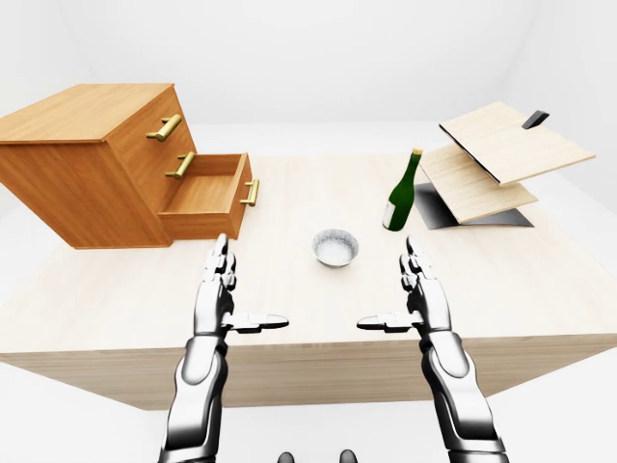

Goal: Put the bowl on top of the cabinet.

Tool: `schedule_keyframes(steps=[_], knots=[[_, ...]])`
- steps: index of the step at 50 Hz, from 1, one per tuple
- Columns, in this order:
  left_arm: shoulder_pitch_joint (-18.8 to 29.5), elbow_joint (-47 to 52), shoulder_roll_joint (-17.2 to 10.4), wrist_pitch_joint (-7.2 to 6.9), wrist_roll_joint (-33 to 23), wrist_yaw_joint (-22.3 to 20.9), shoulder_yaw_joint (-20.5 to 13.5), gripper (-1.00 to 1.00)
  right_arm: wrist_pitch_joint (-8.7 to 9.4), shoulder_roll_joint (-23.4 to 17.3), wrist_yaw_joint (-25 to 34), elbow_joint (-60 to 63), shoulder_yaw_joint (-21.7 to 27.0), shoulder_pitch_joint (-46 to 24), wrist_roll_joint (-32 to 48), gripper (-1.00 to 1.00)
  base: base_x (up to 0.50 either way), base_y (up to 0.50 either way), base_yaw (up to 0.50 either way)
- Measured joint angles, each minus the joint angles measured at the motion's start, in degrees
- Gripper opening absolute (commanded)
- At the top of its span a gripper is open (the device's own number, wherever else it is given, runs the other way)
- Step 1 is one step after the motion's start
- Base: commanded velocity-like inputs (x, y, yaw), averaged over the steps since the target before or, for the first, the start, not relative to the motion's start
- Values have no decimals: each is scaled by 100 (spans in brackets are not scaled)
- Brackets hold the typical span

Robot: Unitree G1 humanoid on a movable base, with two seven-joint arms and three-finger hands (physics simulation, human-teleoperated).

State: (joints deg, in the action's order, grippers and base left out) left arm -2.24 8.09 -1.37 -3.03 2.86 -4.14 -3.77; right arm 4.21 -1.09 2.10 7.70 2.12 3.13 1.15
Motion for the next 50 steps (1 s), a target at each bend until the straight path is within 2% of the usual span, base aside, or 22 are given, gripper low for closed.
schedule_keyframes(steps=[10, 14, 25, 37, 50], knots=[[50, -159, -6, 68, -6, 3, 6, 100, -14, -3, 40, -27, -11, 4, 3, 100, 0, 0, 0], [51, -132, -22, 42, 80, -31, -47, 100, -24, -3, 54, -69, -19, -4, 15, 100, 0, 0, 0], [107, 145, -184, -197, 729, -195, -496, 100, -27, -10, 86, -122, -9, -15, 17, 100, 0, 0, 0], [20, 580, -304, -197, 1312, -405, -901, 100, -31, -19, 108, -162, 9, -14, 12, 100, 0, 0, 0], [-321, 1262, -260, -197, 1674, -641, -1175, 100, -34, -26, 124, -213, 20, -20, 8, 100, 0, 0, 0]])
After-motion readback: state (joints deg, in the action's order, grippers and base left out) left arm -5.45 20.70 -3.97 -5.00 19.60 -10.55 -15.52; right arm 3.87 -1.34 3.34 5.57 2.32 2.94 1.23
